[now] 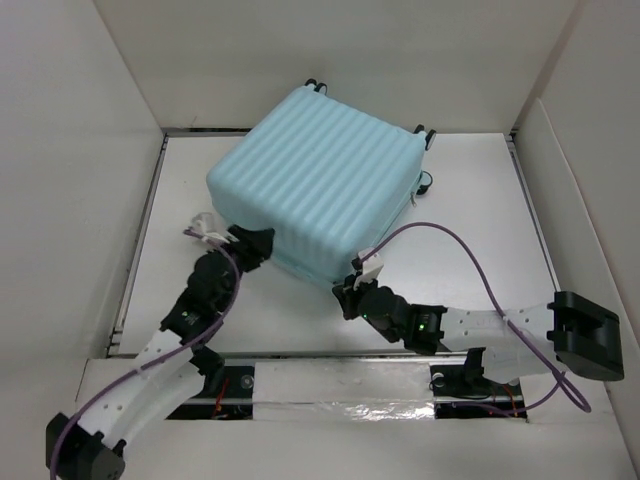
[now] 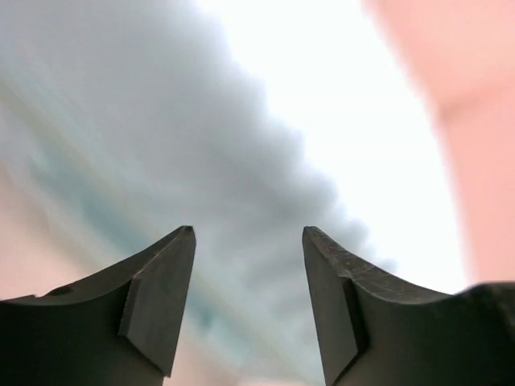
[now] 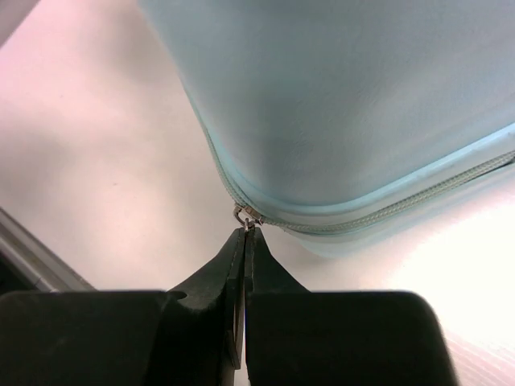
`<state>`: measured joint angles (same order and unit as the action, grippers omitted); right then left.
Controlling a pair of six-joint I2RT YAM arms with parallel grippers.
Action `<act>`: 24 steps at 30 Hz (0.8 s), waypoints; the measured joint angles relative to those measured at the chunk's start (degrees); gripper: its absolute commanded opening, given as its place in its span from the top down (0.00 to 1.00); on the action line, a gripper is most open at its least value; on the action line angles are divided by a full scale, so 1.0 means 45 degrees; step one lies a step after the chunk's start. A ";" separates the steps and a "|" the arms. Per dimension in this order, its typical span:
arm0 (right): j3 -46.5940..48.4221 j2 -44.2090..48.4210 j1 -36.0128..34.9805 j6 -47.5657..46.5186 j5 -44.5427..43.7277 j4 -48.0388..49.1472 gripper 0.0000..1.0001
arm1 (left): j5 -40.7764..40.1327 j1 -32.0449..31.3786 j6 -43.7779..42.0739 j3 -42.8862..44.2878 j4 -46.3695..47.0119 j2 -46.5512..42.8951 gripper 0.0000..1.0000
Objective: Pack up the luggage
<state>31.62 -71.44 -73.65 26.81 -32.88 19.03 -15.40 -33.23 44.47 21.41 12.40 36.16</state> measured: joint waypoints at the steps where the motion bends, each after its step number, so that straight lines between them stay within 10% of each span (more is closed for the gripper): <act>1: -0.0146 0.0170 0.0078 0.0029 0.0209 0.0058 1.00 | -0.0233 0.0510 0.0024 0.0500 -0.0107 -0.0374 0.46; 9: -0.0233 0.0374 0.0359 -0.0296 0.1030 0.0073 1.00 | -0.1807 0.3764 0.0024 0.6581 -0.0675 0.1613 0.46; 15: -0.0350 0.0544 0.0379 -0.0452 0.1175 0.0068 1.00 | 0.2006 0.9068 0.0442 0.8208 -0.0641 0.6751 0.48; 24: -0.0491 0.0763 0.0379 -0.0597 0.1370 -0.0029 1.00 | 0.5649 0.9685 0.0180 0.9311 -0.1938 1.3036 0.48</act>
<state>29.41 -68.01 -71.94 24.12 -26.72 18.90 10.02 10.35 45.28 63.31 3.68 94.83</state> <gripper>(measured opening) 0.013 0.523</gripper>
